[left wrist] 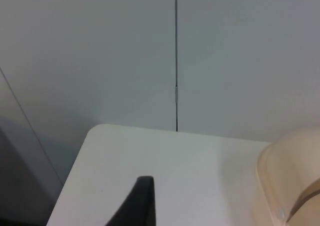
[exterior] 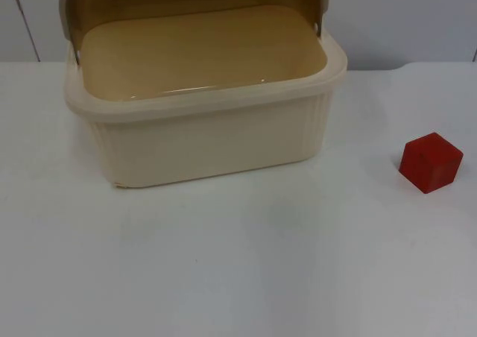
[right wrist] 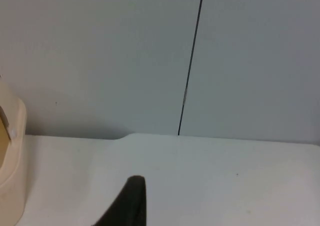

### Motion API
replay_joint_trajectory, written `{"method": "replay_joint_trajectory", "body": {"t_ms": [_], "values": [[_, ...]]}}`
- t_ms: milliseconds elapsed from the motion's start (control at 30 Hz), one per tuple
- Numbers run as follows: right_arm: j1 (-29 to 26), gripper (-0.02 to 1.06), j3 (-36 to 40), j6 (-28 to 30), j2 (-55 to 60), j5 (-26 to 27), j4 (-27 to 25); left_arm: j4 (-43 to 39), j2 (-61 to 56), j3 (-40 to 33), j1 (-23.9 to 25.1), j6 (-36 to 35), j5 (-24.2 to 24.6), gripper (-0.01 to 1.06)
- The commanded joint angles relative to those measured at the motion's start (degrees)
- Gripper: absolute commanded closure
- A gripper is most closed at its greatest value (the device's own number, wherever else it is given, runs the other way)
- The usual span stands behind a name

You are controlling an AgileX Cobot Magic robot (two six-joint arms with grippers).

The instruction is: Open the box lid with the left hand, place the block into the box with the right hand, then close the box lid with the left hand.

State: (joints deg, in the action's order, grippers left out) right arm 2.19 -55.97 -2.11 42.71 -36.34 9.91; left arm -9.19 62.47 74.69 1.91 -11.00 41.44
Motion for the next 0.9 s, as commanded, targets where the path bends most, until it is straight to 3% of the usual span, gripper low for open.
{"method": "replay_joint_trajectory", "body": {"t_ms": [0,300,467,633,800,867], "values": [[-0.30,-0.01,-0.29,-0.06,1.80,2.03,-0.17,-0.23,-0.19,-0.13,0.12,0.29,-0.23,0.00],[-0.30,-0.01,-0.29,-0.06,12.54,8.10,-0.31,0.02,-0.19,-0.13,0.12,0.29,-0.23,0.00],[-0.30,-0.01,-0.29,0.33,19.66,10.10,-4.40,1.15,-0.19,-0.13,0.12,0.29,-0.23,0.00],[-0.30,-0.01,-0.29,0.45,26.85,11.57,-4.87,1.23,-0.19,-0.13,0.12,0.29,-0.23,0.00],[-0.30,-0.01,-0.29,6.93,34.27,12.25,-7.11,1.21,-0.19,-0.13,0.12,0.90,-0.23,0.00],[-0.18,-0.01,-0.29,11.10,37.73,13.44,-10.58,1.06,-0.19,-0.13,0.12,0.90,-0.23,0.00]]}}
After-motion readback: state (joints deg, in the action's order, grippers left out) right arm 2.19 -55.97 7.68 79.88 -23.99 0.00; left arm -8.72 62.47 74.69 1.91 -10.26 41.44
